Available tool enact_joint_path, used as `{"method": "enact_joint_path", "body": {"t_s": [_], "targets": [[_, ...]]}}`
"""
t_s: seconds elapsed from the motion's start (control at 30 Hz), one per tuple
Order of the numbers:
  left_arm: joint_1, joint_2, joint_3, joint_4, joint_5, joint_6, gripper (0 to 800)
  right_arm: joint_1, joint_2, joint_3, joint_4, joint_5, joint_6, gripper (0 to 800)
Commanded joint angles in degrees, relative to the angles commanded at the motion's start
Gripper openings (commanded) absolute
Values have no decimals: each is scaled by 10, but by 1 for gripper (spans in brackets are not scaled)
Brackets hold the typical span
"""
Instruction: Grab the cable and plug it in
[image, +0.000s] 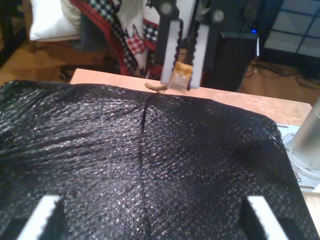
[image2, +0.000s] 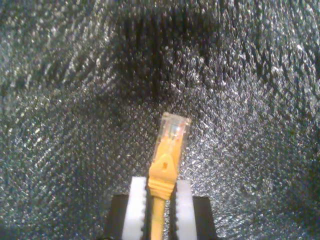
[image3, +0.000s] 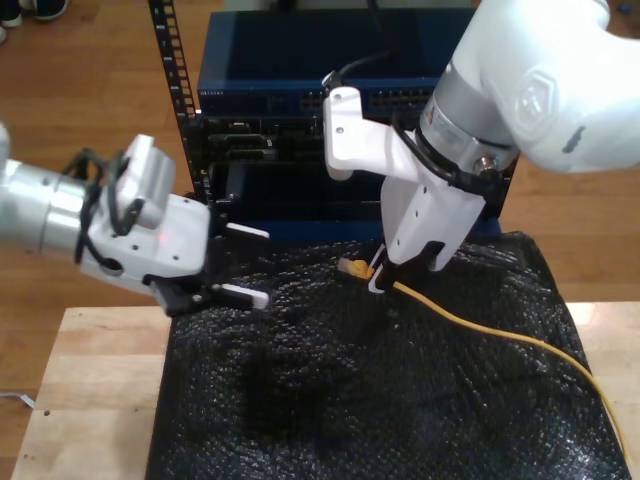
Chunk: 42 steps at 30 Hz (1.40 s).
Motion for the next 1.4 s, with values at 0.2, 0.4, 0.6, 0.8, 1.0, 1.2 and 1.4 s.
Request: {"method": "enact_joint_path", "body": {"t_s": [0.2, 0.4, 0.6, 0.8, 1.0, 1.2, 1.4], "targets": [[-18, -1, -11, -28, 0, -5, 800, 0, 1, -2, 1, 4, -1, 4], [-18, -3, -11, -39, 6, -3, 800, 0, 0, -3, 11, 8, -1, 4], [-18, -7, -10, -39, 15, 0, 799, -18, 1, -12, 53, 27, -33, 4], [-28, -7, -10, -39, 25, 11, 798, -26, 11, -32, 56, 54, -37, 4], [-31, -12, -10, -39, 27, 13, 795, -26, 43, -56, 56, 93, -37, 4], [-54, -18, -16, -37, 27, 14, 776, -26, 53, -62, 55, 96, -38, 4], [-68, -19, -18, -37, 26, 11, 759, -32, 55, -70, 55, 96, -38, 4]]}}
